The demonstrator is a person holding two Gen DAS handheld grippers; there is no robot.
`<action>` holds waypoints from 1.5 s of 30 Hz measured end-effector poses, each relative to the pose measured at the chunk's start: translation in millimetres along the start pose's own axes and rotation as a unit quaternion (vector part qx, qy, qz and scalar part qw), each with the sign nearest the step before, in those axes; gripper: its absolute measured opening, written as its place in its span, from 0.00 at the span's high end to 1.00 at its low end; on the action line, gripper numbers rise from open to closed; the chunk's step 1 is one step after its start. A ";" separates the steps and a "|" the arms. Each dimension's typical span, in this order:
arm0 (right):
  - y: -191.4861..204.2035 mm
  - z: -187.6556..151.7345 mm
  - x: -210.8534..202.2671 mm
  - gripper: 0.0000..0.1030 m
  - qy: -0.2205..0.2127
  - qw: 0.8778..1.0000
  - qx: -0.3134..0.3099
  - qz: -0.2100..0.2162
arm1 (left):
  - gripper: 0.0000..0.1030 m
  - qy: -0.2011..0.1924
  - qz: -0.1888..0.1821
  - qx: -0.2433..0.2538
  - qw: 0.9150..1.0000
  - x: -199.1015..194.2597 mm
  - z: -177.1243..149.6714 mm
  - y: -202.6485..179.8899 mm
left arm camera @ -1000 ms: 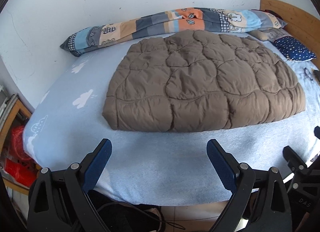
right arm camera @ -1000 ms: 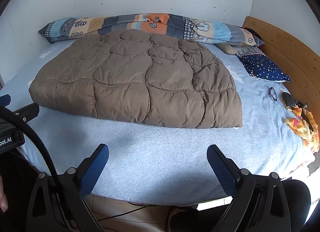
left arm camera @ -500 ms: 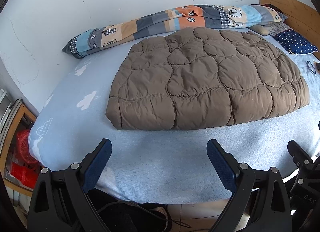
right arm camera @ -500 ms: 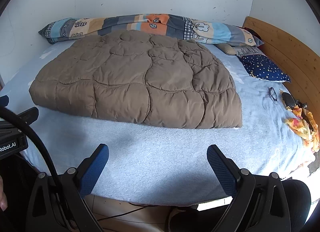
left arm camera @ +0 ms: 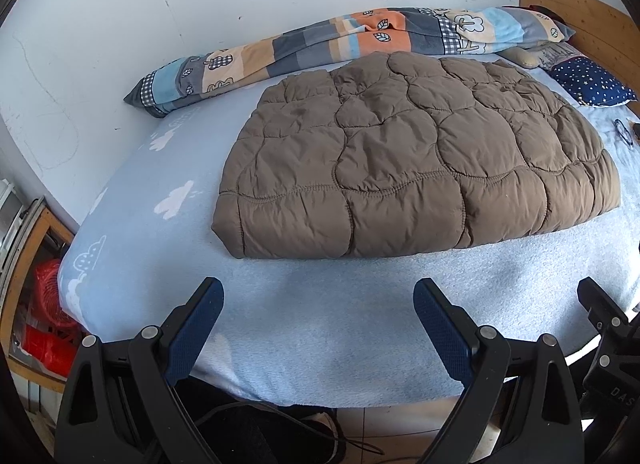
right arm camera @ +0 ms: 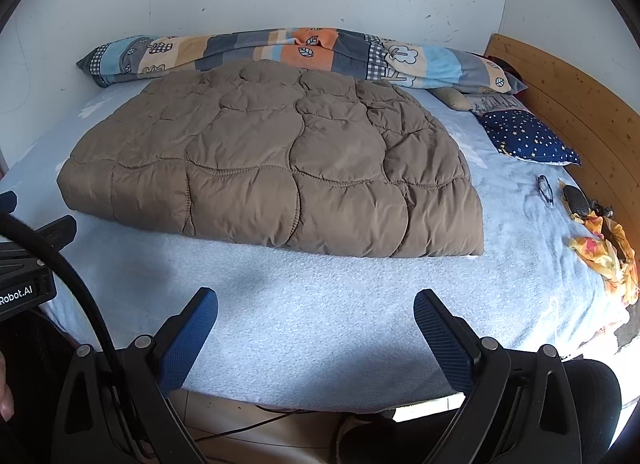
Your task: Fold large clothes
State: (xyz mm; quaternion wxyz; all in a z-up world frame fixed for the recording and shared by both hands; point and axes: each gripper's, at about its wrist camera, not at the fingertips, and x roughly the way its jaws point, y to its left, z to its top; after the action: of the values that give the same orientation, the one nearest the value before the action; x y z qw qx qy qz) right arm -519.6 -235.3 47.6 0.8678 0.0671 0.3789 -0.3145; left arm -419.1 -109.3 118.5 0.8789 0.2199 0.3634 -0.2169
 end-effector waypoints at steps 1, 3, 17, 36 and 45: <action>0.0 0.1 -0.2 0.03 0.000 1.000 0.000 0.001 | 0.07 0.001 0.000 0.000 1.000 0.6 0.1 -0.3; -0.8 0.1 0.6 0.03 0.000 1.000 0.000 0.001 | 0.07 0.003 0.000 0.001 1.000 1.5 0.0 -0.4; -2.8 -0.1 1.4 0.03 0.001 1.000 0.001 0.002 | 0.07 0.002 0.001 0.003 1.000 2.1 -0.7 -0.9; -3.0 -0.6 0.5 0.03 0.000 1.000 0.005 0.000 | 0.07 0.004 0.001 0.003 1.000 2.6 -1.1 -1.5; -3.8 0.1 -0.3 0.03 0.000 1.000 0.008 0.000 | 0.07 0.006 0.000 0.003 1.000 3.1 -1.2 -1.1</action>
State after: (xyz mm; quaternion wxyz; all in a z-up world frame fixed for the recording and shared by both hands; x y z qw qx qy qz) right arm -522.0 -238.2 48.3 0.8674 0.0740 0.3760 -0.3175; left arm -418.4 -110.3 115.2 0.8760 0.2241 0.3679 -0.2168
